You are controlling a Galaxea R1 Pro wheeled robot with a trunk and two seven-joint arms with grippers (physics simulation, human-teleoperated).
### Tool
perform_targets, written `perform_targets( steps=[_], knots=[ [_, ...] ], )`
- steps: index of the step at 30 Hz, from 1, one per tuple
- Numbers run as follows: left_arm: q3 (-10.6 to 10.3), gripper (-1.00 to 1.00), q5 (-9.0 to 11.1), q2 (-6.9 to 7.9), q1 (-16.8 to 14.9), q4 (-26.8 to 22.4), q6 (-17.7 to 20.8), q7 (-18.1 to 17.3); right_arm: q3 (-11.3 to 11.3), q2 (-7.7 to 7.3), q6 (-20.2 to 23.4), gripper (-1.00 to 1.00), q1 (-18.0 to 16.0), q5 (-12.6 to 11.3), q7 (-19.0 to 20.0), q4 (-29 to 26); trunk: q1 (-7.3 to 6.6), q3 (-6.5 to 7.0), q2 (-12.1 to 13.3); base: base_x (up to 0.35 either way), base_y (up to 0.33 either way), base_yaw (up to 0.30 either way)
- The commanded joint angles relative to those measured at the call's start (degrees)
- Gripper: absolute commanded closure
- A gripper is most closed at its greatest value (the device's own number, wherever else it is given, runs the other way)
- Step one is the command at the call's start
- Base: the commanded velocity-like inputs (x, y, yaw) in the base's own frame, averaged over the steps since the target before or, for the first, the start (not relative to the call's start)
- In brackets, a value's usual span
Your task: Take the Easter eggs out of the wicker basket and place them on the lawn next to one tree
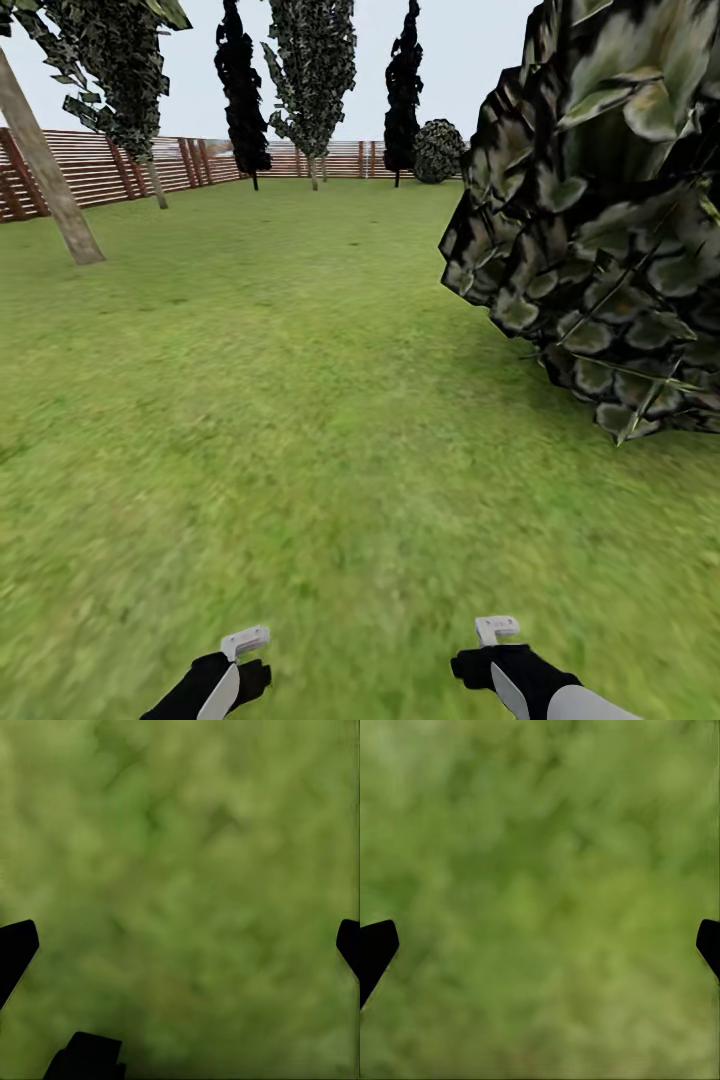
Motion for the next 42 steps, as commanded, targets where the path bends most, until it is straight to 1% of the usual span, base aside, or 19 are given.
perform_targets(
  steps=[1, 11, 18, 23, 42],
  knots=[
    [0.0, -1.00, 0.5, -0.02, 0.0, -0.1, 0.2, 0.4, 0.1, -0.01, 0.4, -1.00, 0.0, 0.1, 0.1, -0.1, 0.02, -0.05, 0.0, 0.326, 0.000, 0.253],
    [0.0, -1.00, 0.5, -0.02, 0.0, -0.1, 0.2, 0.4, 0.1, -0.01, 0.4, -1.00, 0.0, 0.2, 0.1, -0.1, 0.02, -0.05, 0.0, 0.327, 0.000, 0.269],
    [0.0, -1.00, 0.5, -0.03, 0.0, -0.1, 0.2, 0.4, 0.1, -0.01, 0.4, -1.00, 0.0, 0.1, 0.1, -0.1, 0.02, -0.05, 0.0, 0.320, 0.000, 0.037],
    [0.1, -1.00, 0.5, -0.14, 0.0, -0.1, 0.3, 0.4, 0.1, -0.01, 0.4, -1.00, 0.0, 0.1, 0.1, -0.1, 0.02, -0.05, 0.0, 0.091, 0.000, 0.001],
    [0.3, -1.00, 0.6, -0.22, 0.0, -0.1, 0.3, 0.5, 0.1, -0.01, 0.4, -1.00, 0.0, 0.2, 0.1, -0.1, -4.15, 3.36, 7.6, 0.001, 0.000, 0.000]
  ],
)
